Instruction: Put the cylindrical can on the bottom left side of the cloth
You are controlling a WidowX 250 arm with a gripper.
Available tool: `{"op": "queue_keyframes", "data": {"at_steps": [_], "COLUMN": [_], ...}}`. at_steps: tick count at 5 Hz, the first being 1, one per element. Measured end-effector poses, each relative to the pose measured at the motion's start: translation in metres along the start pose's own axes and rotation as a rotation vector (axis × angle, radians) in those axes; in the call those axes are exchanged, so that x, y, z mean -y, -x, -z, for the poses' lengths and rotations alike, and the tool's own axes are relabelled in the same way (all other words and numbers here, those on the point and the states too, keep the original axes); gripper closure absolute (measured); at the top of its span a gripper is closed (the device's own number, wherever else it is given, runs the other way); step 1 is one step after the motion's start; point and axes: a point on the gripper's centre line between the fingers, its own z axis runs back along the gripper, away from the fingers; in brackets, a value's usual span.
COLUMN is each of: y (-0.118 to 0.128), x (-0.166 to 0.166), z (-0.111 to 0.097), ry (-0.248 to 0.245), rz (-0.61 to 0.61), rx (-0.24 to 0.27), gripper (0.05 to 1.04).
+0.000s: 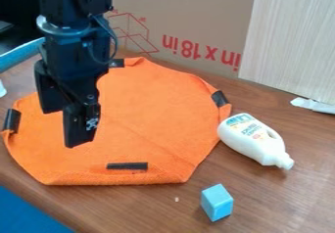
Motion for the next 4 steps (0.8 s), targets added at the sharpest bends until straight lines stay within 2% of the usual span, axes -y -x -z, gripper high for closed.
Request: {"op": "queue_keyframes", "data": {"at_steps": [1, 2, 3, 4], "y": [0.0, 0.025, 0.039, 0.056], "x": [0.002, -0.041, -0.083, -0.129], "z": [0.003, 0.022, 0.037, 0.059], "ry": [0.011, 0.062, 0.08, 0.124], "rz": [0.006, -0.076, -0.124, -0.138], "rx": [-0.011, -0.042, -0.039, 0.004], "gripper": [0.083, 0.084, 0.084, 0.084]}}
